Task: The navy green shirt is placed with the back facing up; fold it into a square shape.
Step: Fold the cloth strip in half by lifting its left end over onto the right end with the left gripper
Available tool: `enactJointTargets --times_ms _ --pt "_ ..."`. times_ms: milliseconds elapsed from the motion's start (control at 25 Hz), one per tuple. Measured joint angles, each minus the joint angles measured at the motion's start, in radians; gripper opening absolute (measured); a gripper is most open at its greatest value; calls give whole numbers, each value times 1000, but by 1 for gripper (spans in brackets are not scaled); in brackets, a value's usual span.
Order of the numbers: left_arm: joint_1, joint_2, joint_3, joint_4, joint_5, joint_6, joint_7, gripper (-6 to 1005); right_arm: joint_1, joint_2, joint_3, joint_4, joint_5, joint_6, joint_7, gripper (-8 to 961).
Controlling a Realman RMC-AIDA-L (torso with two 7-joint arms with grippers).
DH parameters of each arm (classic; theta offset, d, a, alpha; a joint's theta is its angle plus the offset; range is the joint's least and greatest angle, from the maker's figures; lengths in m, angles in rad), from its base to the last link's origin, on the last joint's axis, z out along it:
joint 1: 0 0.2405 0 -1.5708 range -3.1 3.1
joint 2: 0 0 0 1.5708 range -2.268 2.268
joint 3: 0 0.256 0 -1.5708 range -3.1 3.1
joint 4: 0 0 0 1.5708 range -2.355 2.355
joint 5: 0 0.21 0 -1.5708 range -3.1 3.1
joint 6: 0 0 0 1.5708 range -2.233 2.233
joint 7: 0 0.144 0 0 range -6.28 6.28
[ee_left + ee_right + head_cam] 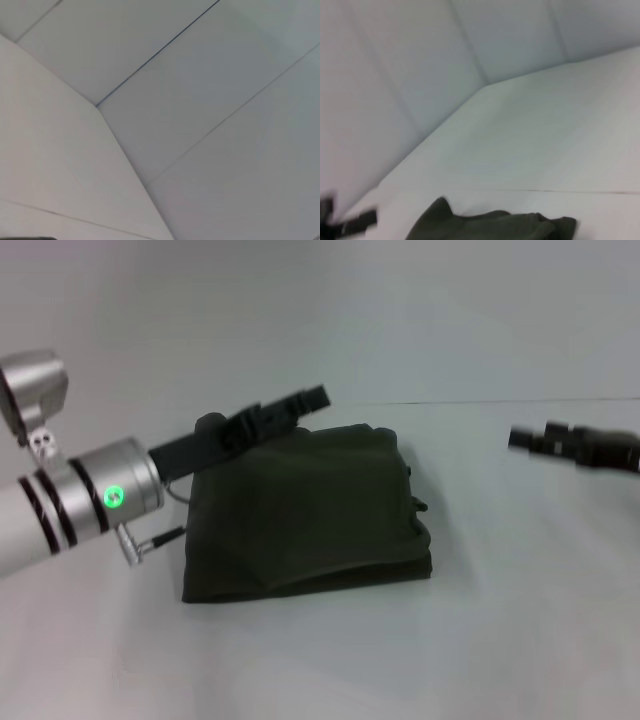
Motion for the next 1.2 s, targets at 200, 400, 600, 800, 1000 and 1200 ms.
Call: enactJointTargets --times_ms 200,400,600,800,1000,1200 --pt "30 -7 -6 -13 -7 2 117 848 94 -45 -50 79 -25 94 290 945" --pt "46 -11 -2 -10 -6 12 175 965 192 -44 -149 144 -45 179 467 945" --pt "54 -7 -5 -1 -2 12 220 961 255 -19 -260 166 -83 255 598 945" --pt "62 1 -7 33 0 10 243 961 288 -14 -303 170 -124 265 747 945" --pt "71 1 -11 85 -1 4 274 960 299 -22 -308 171 -140 287 882 944" --pt "71 2 -19 116 -8 3 275 960 328 -23 -310 182 -146 294 987 945"
